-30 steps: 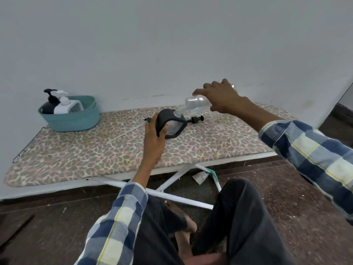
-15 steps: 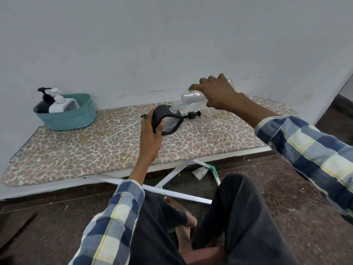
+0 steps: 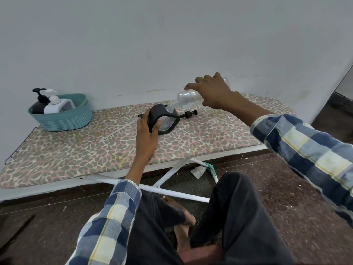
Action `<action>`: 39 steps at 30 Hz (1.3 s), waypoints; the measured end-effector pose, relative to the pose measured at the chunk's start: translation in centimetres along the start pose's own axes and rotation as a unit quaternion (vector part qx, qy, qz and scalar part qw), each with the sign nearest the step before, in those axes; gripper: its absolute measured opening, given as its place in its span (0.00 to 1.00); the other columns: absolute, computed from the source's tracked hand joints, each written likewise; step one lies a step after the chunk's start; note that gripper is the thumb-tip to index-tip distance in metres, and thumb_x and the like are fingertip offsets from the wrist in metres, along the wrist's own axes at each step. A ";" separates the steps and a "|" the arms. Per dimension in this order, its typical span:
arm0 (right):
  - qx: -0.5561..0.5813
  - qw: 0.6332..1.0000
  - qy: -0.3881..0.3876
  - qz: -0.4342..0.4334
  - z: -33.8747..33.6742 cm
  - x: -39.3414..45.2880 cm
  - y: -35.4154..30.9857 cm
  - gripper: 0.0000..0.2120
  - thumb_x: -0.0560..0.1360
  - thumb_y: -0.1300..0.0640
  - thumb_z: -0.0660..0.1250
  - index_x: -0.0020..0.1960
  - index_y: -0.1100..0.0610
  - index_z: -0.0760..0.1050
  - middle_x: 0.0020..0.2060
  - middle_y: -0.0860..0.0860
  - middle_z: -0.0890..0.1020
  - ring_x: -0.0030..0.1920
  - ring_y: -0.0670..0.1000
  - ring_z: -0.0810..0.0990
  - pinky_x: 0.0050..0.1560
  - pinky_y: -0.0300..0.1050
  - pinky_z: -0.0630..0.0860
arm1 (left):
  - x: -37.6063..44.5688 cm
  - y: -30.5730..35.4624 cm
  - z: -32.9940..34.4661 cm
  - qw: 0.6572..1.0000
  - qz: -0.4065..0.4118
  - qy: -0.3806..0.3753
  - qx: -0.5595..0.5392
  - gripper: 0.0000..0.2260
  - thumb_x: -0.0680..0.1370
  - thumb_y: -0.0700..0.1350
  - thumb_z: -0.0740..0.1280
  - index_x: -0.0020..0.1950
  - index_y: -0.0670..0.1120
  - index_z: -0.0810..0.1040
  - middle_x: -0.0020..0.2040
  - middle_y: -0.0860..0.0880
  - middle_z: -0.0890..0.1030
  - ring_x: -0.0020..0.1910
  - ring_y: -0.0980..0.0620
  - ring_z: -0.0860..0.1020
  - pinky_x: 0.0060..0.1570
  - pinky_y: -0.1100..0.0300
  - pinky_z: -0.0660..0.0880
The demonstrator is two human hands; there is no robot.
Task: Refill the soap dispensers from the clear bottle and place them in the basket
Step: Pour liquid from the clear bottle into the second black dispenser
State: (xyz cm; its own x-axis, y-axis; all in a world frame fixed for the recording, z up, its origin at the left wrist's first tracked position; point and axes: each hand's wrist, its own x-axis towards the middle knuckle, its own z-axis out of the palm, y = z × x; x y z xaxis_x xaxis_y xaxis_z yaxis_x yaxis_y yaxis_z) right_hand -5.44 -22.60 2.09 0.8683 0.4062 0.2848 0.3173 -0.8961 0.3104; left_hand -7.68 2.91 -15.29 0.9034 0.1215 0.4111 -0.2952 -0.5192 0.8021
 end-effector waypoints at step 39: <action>0.135 0.990 -0.002 0.045 5.0 -0.5 -0.4 0.37 0.77 0.56 0.76 0.80 0.42 0.64 0.67 0.53 0.77 0.66 0.59 0.78 0.65 0.60 0.71 | -0.4 1.1 -0.4 1.000 -0.013 0.012 -0.012 0.29 0.86 0.61 0.61 0.85 0.54 0.61 0.78 0.47 0.69 0.74 0.49 0.71 0.69 0.57 0.71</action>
State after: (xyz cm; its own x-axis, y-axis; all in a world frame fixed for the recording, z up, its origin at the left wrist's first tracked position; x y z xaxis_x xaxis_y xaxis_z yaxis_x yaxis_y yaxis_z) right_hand -4.07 -23.37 -2.67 0.8995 0.3215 0.2959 0.3277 -0.9443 0.0296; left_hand -8.49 2.68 -14.43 0.9035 0.1543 0.3999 -0.2793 -0.4957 0.8224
